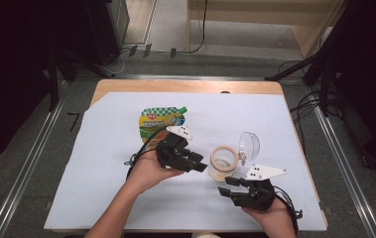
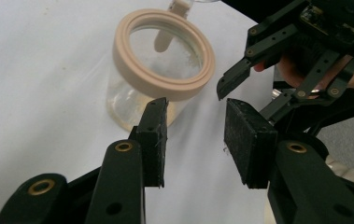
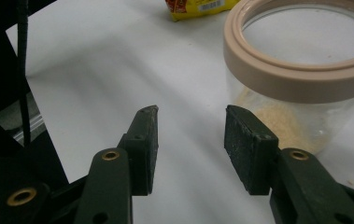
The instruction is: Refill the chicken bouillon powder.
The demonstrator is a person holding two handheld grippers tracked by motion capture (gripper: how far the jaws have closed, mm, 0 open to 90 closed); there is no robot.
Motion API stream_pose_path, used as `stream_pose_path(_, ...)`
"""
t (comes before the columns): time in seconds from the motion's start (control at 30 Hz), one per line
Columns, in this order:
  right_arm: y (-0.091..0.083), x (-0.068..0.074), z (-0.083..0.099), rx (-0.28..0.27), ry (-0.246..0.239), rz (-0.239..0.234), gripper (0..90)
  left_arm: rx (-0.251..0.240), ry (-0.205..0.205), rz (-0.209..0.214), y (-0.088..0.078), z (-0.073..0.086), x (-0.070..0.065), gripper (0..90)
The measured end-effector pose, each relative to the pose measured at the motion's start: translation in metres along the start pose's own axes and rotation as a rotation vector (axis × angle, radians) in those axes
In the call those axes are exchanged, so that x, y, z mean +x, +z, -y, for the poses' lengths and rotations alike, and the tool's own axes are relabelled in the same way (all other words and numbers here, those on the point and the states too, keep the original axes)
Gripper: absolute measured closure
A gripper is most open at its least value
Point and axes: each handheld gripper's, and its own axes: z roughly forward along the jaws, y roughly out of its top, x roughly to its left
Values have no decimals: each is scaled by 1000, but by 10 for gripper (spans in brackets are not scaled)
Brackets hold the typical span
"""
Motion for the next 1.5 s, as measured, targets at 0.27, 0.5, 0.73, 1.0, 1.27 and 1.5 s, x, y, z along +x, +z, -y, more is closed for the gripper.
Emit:
stream_pose_path(0.27,10,4,0,25,-10,-15,527,-34,-38,-35,-18,4,11,556)
stream_pose_path(0.5,18,7,-1,49,-24,-24,508,-67,-44,-86,-48,9,18,518)
stream_pose_path(0.73,24,9,-1,57,-27,-36,502,-92,-50,-127,-67,15,24,508)
stream_pose_path(1.0,27,10,-1,61,-27,-38,498,-92,-81,-145,-85,23,33,472)
stream_pose_path(1.27,28,10,-1,67,-31,-39,496,-122,-109,-179,-107,34,39,460)
stream_pose_path(1.5,30,11,-1,69,-32,-39,495,-134,-145,-214,-120,42,47,450)
